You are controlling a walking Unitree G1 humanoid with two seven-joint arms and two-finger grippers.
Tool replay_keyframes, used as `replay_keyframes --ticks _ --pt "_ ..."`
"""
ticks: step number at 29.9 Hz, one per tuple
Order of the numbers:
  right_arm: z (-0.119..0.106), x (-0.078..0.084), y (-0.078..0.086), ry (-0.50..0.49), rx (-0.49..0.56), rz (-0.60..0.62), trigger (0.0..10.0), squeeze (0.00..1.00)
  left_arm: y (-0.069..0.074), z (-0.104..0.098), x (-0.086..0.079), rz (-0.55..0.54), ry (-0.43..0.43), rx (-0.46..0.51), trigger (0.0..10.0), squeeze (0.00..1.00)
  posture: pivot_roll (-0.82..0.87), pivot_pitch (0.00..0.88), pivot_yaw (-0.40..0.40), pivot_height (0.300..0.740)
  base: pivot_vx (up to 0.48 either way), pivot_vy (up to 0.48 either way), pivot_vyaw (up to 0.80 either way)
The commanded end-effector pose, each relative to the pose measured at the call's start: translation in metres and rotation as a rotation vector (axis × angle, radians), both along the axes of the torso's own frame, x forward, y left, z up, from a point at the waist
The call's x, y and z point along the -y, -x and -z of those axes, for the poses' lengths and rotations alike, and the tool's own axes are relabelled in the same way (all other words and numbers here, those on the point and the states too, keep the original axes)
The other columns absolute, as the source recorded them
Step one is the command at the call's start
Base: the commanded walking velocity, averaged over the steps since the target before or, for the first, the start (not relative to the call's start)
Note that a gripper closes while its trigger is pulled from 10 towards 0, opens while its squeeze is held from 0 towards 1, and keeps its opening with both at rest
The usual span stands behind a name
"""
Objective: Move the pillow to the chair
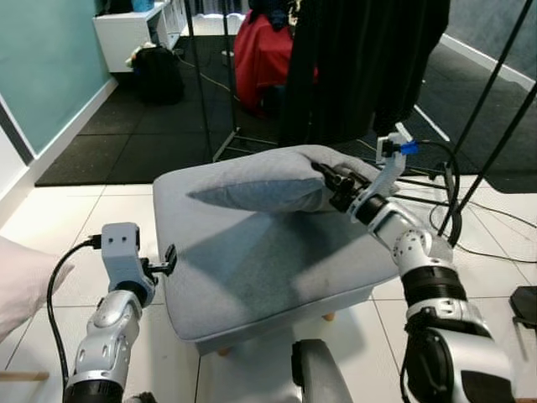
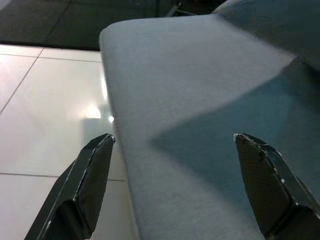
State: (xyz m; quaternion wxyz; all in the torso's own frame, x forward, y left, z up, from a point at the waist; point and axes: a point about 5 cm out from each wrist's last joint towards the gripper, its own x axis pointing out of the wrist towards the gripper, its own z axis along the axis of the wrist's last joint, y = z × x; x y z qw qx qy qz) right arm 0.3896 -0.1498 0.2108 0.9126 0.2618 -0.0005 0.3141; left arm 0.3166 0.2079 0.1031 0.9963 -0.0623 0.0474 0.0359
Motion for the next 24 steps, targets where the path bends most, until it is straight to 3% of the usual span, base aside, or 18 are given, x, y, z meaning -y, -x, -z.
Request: replay_keyframes --ticks 1,15,24 --pt "-0.014 -0.006 0.000 -0.012 0.057 -0.016 0.0 0.00 0.001 0.009 0.002 0.002 -0.003 -0.022 10.0 0.00 -0.26 0.000 0.000 0.485 0.000 0.000 0.00" --pt "0.003 -0.013 0.006 0.016 -0.002 0.008 0.0 0.00 0.002 0.016 0.008 0.020 -0.011 -0.025 10.0 0.00 -0.23 0.013 0.006 0.550 0.000 0.000 0.00" --pt "0.002 -0.011 0.007 0.006 -0.001 0.031 0.0 0.00 -0.001 0.016 0.013 0.043 -0.009 -0.025 10.0 0.00 -0.22 0.004 0.032 0.585 0.000 0.000 0.00"
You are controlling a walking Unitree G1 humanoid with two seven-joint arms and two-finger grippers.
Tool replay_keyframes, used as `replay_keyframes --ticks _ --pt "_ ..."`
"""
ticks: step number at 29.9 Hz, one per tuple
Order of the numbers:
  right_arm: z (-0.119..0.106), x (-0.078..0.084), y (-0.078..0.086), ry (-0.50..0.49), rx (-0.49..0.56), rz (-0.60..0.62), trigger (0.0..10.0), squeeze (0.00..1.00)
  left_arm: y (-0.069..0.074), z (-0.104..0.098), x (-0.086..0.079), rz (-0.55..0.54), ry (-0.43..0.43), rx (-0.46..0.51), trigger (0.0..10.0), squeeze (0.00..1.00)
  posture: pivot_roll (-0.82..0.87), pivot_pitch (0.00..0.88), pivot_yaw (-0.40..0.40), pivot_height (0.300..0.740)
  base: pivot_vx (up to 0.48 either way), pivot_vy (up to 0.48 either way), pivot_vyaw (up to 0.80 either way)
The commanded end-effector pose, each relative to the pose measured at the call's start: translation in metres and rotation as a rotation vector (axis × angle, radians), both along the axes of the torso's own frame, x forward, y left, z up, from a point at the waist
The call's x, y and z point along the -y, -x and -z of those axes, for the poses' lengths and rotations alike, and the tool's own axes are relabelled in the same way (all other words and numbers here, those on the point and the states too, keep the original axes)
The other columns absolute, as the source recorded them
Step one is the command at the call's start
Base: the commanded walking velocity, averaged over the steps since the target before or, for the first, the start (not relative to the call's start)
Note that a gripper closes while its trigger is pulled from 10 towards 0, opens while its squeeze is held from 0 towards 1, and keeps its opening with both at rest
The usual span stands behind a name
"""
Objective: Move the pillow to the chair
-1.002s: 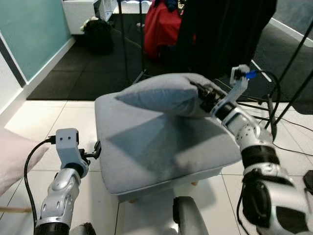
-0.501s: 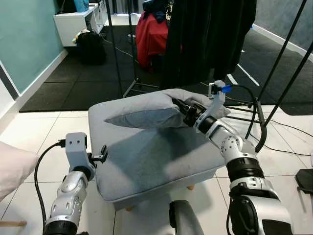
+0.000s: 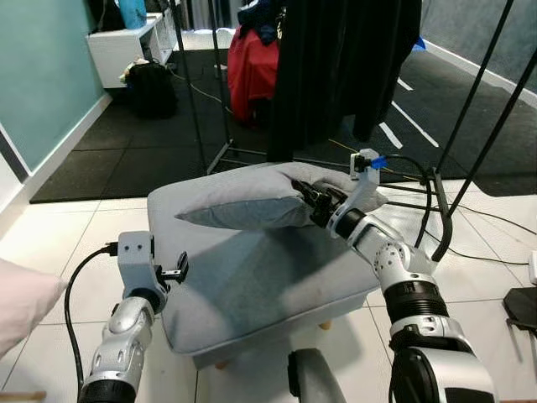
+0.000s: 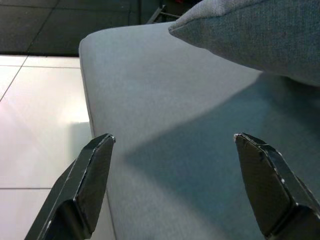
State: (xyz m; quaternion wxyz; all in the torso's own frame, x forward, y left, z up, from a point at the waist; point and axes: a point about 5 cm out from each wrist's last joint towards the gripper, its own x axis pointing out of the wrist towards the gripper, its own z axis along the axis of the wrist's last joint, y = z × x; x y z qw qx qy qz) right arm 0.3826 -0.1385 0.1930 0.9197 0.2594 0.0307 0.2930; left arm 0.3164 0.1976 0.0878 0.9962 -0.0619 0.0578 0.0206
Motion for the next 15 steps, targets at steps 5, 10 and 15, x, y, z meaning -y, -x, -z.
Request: replay_keyframes --ticks 5,10,15 --pt "-0.0161 0.0026 -0.0004 -0.020 0.065 0.013 0.0 0.00 -0.0046 -0.0044 0.0056 0.019 -0.007 0.008 10.0 0.00 -0.22 0.005 0.033 0.600 0.000 0.000 0.00" --pt "-0.0149 0.0012 -0.0006 -0.017 0.061 0.015 0.0 0.00 -0.0050 -0.0043 0.0071 0.023 -0.007 0.009 10.0 0.00 -0.24 0.007 0.030 0.615 0.000 0.000 0.00" --pt "-0.0128 0.0018 0.0001 -0.016 0.055 0.023 0.0 0.00 -0.0039 -0.0028 0.0067 0.023 -0.006 0.006 10.0 0.00 -0.24 0.013 0.029 0.630 0.000 0.000 0.00"
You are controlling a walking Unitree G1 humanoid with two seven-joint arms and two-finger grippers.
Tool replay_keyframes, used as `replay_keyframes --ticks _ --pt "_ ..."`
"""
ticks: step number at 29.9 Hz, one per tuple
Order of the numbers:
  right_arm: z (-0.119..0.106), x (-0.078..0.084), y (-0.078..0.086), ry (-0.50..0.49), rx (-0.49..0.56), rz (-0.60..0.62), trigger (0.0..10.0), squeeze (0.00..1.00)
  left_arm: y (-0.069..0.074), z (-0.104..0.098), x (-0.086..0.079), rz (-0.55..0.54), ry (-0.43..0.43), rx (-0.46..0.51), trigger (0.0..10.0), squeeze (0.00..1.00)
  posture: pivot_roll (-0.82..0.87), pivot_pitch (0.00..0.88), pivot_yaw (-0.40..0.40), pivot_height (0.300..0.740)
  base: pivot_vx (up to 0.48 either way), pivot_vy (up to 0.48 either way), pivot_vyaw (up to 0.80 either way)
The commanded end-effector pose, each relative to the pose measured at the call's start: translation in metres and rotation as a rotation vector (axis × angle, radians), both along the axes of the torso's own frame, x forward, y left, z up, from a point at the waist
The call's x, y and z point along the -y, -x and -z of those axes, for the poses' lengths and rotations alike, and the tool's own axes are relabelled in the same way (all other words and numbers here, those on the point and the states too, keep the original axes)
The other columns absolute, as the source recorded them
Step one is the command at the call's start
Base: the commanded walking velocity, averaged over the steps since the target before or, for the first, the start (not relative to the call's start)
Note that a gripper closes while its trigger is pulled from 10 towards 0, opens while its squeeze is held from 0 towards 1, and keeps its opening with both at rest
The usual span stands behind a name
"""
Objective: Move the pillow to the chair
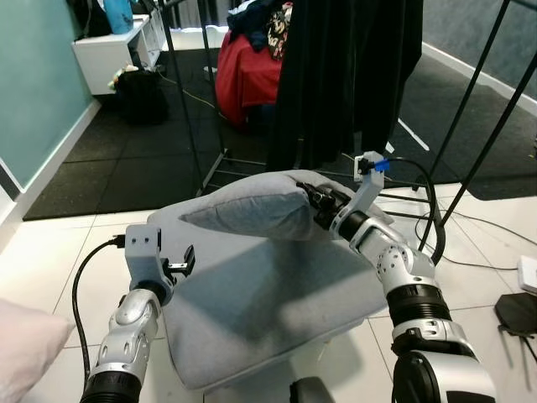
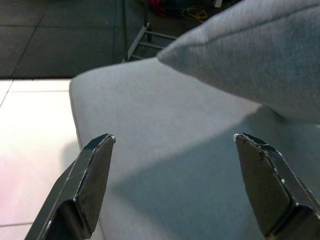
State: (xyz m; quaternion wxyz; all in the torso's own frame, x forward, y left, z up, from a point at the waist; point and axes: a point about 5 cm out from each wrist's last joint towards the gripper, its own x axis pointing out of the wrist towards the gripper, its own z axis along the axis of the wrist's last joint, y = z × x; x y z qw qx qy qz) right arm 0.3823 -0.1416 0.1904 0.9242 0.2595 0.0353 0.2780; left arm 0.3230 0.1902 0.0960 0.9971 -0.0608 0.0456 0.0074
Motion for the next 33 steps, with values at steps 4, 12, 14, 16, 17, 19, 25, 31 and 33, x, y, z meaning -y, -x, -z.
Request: replay_keyframes --ticks 4,12,14,16,17,19,25,31,33 --pt "-0.014 -0.001 0.001 -0.024 0.069 -0.002 0.0 0.00 0.003 0.006 -0.001 -0.001 -0.005 -0.022 10.0 0.00 -0.24 0.016 0.031 0.640 0.000 0.000 0.00" --pt "-0.015 0.000 0.001 -0.027 0.072 0.001 0.0 0.00 0.004 0.006 0.001 0.008 -0.004 -0.021 10.0 0.00 -0.23 0.018 0.034 0.660 0.000 0.000 0.00" --pt "-0.015 0.000 0.002 -0.027 0.072 0.002 0.0 0.00 0.004 0.006 0.001 0.010 -0.005 -0.022 10.0 0.00 -0.23 0.016 0.035 0.665 0.000 0.000 0.00" --pt "-0.014 0.000 0.002 -0.027 0.071 0.002 0.0 0.00 0.004 0.006 0.001 0.012 -0.006 -0.022 10.0 0.00 -0.23 0.017 0.035 0.670 0.000 0.000 0.00" --pt "-0.014 0.000 0.002 -0.027 0.071 0.002 0.0 0.00 0.004 0.006 0.001 0.012 -0.006 -0.022 10.0 0.00 -0.23 0.017 0.035 0.670 0.000 0.000 0.00" --pt "-0.014 0.000 0.002 -0.027 0.070 0.002 0.0 0.00 0.005 0.009 -0.001 0.008 -0.010 -0.035 10.0 0.00 -0.23 0.015 0.036 0.680 0.000 0.000 0.00" --pt "-0.014 0.001 0.002 -0.026 0.070 0.003 0.0 0.00 0.009 0.016 -0.005 -0.003 -0.024 -0.080 10.0 0.00 -0.23 0.014 0.035 0.695 -0.320 0.000 0.00" --pt "-0.013 0.001 0.001 -0.020 0.072 0.008 0.0 0.00 0.014 0.017 -0.007 -0.008 -0.021 -0.068 10.0 0.00 -0.23 0.012 0.033 0.720 -0.240 0.000 0.00" --pt "-0.012 0.002 0.001 -0.014 0.072 0.012 0.0 0.00 0.014 0.017 -0.007 -0.003 -0.031 -0.070 10.0 0.00 -0.22 0.013 0.031 0.730 0.000 0.000 0.00"
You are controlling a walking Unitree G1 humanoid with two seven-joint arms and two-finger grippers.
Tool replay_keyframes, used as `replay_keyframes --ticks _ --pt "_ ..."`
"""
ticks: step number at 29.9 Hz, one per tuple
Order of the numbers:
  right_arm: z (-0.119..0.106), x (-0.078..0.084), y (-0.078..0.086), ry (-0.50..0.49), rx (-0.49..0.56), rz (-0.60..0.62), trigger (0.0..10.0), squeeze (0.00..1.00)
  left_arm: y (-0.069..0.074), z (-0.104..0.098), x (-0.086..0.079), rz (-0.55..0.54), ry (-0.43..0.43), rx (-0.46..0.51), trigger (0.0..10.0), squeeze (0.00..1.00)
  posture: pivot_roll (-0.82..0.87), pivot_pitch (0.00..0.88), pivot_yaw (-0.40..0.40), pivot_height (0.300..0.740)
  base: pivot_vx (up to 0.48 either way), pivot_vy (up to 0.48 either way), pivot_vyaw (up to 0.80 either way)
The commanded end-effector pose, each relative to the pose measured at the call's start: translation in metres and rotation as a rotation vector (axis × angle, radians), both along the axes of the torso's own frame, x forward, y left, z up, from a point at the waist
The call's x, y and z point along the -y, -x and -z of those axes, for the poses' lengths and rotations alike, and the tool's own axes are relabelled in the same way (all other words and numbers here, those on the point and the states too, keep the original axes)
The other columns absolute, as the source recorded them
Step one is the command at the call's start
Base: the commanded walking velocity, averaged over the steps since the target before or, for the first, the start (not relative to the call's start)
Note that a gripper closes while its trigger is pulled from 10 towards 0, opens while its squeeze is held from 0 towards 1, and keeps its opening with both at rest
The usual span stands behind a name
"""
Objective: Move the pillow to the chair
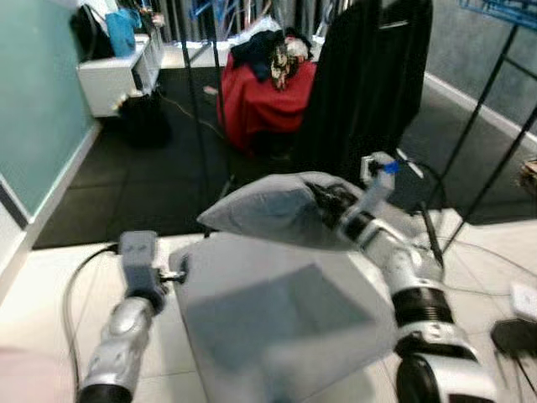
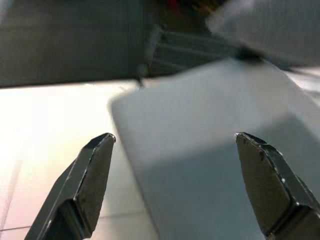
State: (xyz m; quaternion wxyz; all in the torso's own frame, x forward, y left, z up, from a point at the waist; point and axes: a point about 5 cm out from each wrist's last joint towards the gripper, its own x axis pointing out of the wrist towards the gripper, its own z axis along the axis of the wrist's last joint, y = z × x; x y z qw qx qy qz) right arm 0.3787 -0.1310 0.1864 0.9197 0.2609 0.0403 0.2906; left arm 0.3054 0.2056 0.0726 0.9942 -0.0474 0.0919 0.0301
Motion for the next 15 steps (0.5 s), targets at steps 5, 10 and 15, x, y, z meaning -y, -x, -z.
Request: replay_keyframes --ticks 5,10,15 --pt "-0.012 0.014 -0.002 0.015 0.066 0.053 10.0 0.00 -0.003 -0.005 0.007 0.040 -0.018 0.030 10.0 0.00 -0.23 0.014 0.033 0.740 0.000 0.000 0.00" --pt "-0.003 0.019 -0.001 0.030 0.036 0.076 10.0 0.00 0.002 0.000 0.001 0.028 -0.042 0.011 10.0 0.00 -0.22 0.013 0.031 0.740 0.000 0.000 0.00" --pt "0.003 0.023 0.000 0.037 0.017 0.095 10.0 0.00 0.006 0.003 -0.004 0.015 -0.043 0.004 10.0 0.00 -0.22 0.010 0.033 0.740 0.000 0.000 0.00"
